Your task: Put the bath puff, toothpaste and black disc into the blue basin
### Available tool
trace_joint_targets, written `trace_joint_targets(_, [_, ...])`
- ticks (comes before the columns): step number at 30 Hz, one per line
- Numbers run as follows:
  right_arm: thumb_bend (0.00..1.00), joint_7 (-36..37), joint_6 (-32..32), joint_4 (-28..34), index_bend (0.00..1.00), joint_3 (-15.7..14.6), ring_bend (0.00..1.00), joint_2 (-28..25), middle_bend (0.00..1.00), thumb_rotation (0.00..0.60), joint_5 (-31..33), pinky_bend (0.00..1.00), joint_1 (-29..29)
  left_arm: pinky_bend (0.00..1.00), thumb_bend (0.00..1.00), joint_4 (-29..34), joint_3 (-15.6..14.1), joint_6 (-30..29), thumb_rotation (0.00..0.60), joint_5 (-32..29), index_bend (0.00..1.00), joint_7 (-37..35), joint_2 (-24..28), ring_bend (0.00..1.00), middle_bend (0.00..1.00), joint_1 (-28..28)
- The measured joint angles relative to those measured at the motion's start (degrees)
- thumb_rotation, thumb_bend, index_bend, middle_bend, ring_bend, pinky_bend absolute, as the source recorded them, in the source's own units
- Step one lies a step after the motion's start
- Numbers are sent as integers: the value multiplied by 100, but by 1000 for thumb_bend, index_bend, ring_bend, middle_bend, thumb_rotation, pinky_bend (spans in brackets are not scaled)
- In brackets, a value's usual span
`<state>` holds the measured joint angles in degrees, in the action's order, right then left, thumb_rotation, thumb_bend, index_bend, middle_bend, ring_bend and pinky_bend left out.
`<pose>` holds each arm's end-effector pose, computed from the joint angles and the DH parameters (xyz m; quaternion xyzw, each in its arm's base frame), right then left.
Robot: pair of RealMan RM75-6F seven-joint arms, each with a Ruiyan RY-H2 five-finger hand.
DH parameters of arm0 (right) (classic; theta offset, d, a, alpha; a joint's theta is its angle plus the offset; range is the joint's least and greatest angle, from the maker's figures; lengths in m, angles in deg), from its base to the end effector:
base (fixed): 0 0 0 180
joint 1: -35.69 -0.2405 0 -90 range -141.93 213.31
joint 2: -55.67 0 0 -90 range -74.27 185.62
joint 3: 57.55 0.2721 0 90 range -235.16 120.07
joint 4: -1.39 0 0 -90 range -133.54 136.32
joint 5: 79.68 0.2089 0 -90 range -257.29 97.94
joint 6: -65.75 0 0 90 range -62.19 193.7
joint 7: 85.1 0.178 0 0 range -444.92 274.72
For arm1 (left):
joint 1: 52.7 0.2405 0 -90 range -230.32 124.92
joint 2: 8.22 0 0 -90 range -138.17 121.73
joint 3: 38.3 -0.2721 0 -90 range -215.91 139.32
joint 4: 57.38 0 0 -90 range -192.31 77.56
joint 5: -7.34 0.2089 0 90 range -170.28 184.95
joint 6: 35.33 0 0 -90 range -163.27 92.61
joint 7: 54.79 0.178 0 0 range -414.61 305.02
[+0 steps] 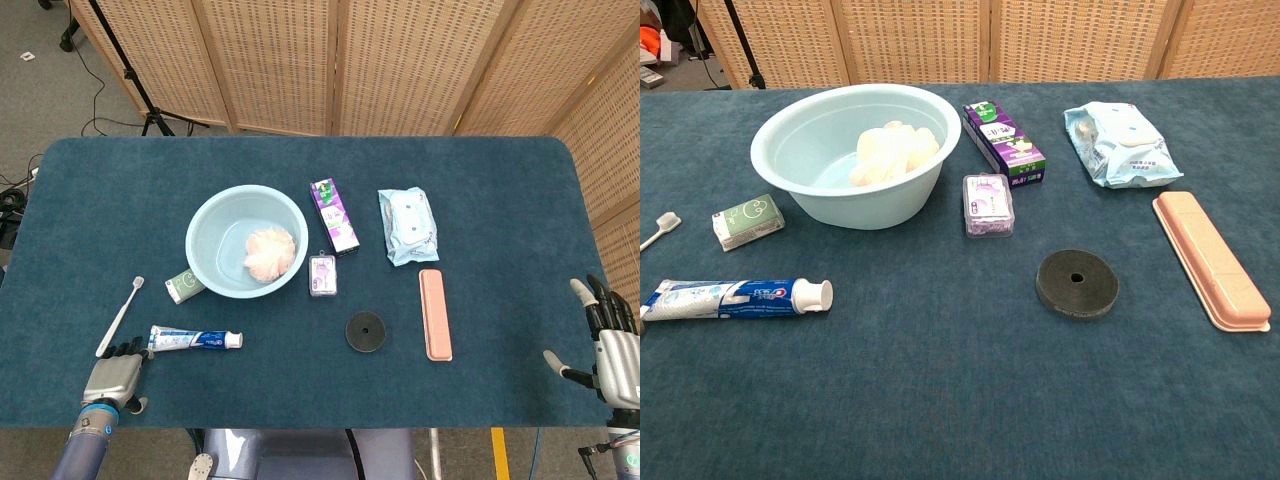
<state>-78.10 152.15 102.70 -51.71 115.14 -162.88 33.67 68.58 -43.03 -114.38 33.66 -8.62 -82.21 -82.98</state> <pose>-0.3098 -0.2089 0.1943 0.5191 -0.4440 0.4488 0.5762 -0.2558 0.2113 0.0288 -0.6524 -0.5744 -0.0668 0.4899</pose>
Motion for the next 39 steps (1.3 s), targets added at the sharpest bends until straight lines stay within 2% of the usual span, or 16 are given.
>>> trace_joint_targets(6, [206,1,7,7,60,1,0,1,0,600,-5,0,0,35,274,644,166,403,600,480,205,-599,513,0,0,17])
trace_joint_targets(10, [206,5,21,6,60,11,0,5,0,600,10,0,6,35,272,832,295,614,600,837,204,-1055,731,0,0,38])
trace_joint_targets(16, [207,15,12,3,60,17,0,11,0,600,25,0,3,35,271,885,610,1333,600,749,204,-1725,1204,0,0,-113])
trace_joint_targets(19, [207,7,12,-1,60,15,0,15,0,600,21,0,2,35,271,858,640,1304,600,705,204,-1642,1252,0,0,-207])
trace_joint_targets(22, [205,9,22,-2,60,20,0,10,0,600,33,0,9,35,271,729,640,967,600,690,204,-1351,1040,0,0,-304])
trace_joint_targets(29, [205,56,18,-19,60,36,0,0,0,600,65,0,12,35,274,181,531,-27,600,739,222,-297,57,0,0,-500])
trace_joint_targets(34, [207,81,18,-19,60,42,0,-8,0,600,63,0,11,35,273,-180,459,-303,600,642,232,328,-557,0,0,-649])
trace_joint_targets(39, [206,108,27,-29,60,49,0,-17,0,600,73,0,17,35,274,-402,445,-351,600,494,232,508,-861,0,0,-723])
